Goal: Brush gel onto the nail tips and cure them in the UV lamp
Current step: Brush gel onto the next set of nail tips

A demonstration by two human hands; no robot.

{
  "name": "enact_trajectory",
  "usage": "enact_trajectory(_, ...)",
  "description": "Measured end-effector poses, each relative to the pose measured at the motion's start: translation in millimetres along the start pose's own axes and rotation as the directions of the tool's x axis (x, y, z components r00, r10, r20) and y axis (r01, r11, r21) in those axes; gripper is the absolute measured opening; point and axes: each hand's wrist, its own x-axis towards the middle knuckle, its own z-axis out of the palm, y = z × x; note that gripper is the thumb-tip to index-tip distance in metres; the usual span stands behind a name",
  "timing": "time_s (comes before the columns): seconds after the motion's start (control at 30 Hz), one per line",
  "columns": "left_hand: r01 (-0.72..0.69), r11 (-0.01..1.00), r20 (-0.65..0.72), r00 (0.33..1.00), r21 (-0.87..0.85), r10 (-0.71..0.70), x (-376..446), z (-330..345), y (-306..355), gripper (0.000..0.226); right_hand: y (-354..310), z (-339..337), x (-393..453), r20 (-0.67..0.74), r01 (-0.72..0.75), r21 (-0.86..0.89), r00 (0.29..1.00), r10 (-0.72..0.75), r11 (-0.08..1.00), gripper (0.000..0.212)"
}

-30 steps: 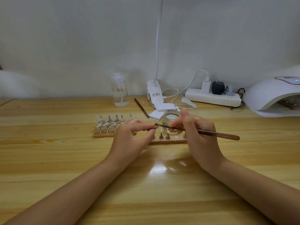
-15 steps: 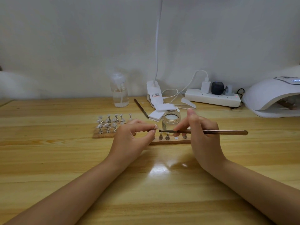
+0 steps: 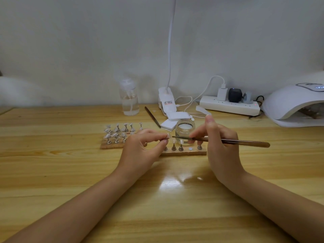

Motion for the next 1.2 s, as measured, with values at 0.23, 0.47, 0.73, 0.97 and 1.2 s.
enact_trajectory(0.23,-0.013,1.000,-0.005,1.000,0.004,0.013,0.8,0.5,-0.5,0.022,-0.6,1.7,-1.1,0.034,-0.037,-0.024,0.999,0.038,0.999,0.049)
enact_trajectory(0.47,-0.026,1.000,-0.010,1.000,0.014,0.027,1.6,1.2,-1.3,0.018,-0.7,0.9,0.0,0.006,-0.018,0.006,1.000,0.018,1.000,0.043)
enact_trajectory(0.73,-0.050,0.999,0.004,0.999,0.005,0.050,1.4,1.2,-1.2,0.016,-2.2,0.6,-0.1,0.005,-0.045,0.014,0.999,0.045,0.999,0.051)
enact_trajectory(0.97,-0.039,0.999,-0.003,0.999,-0.006,0.039,1.3,1.8,-2.7,0.015,-3.1,2.6,-0.3,0.041,-0.057,0.011,0.998,0.057,0.998,0.043)
enact_trajectory(1.2,-0.047,0.999,0.004,0.999,0.003,0.047,1.2,0.7,-4.2,0.015,-1.3,0.2,1.6,-0.012,-0.048,0.035,0.999,0.049,0.998,0.050)
